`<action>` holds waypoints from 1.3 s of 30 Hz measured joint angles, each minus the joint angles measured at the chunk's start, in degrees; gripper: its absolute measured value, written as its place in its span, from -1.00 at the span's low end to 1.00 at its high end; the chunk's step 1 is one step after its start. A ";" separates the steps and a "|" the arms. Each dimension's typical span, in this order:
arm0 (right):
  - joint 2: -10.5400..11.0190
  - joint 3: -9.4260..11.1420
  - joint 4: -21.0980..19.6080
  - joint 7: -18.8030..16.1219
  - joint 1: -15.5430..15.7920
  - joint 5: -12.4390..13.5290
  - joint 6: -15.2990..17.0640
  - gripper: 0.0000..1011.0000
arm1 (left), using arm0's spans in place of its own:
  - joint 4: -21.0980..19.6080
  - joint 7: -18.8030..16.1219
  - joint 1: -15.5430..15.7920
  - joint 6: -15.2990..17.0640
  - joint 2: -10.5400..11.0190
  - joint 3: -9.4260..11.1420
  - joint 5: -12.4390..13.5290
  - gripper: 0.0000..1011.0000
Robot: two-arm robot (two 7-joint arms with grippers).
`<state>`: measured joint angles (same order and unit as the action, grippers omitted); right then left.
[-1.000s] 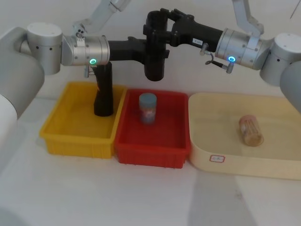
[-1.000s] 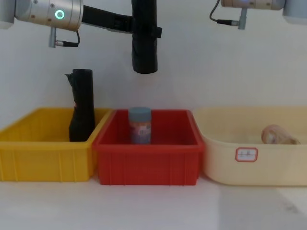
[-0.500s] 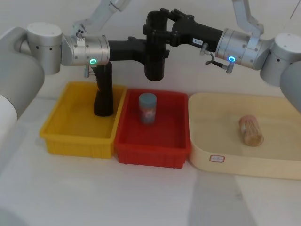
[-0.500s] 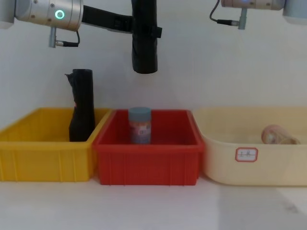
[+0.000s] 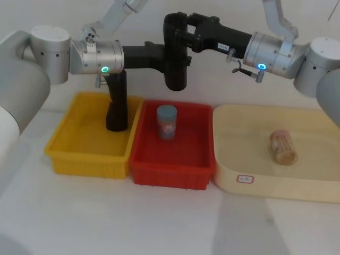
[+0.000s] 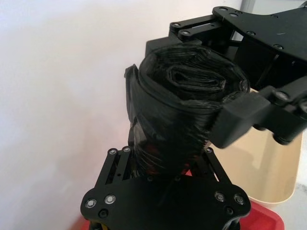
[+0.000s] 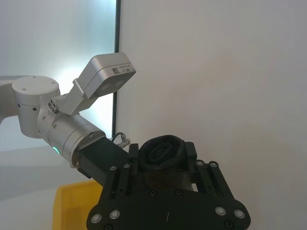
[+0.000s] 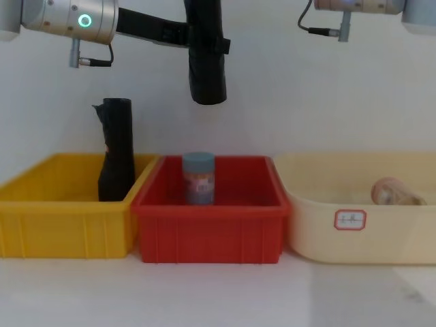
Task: Pick up the garbage bag with the one hand and transfer it to the other hand.
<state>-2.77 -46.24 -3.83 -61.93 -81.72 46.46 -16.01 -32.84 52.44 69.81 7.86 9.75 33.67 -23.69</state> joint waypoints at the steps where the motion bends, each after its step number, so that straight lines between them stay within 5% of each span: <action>1: 0.00 0.00 0.00 0.00 0.00 0.00 0.00 0.11 | 0.00 0.00 0.00 0.00 0.00 0.00 0.00 -0.07; 6: 0.00 0.00 0.00 0.00 0.00 0.00 0.00 -0.02 | 0.00 0.00 0.00 0.00 0.00 0.00 0.00 -0.07; 39: 0.00 0.00 -0.01 -0.03 0.01 0.00 0.00 -0.02 | 0.00 -0.02 0.00 0.00 0.00 0.00 0.00 -0.07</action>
<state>-2.77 -46.24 -3.83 -61.97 -81.71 46.45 -16.01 -32.84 52.42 69.81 7.86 9.76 33.66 -23.69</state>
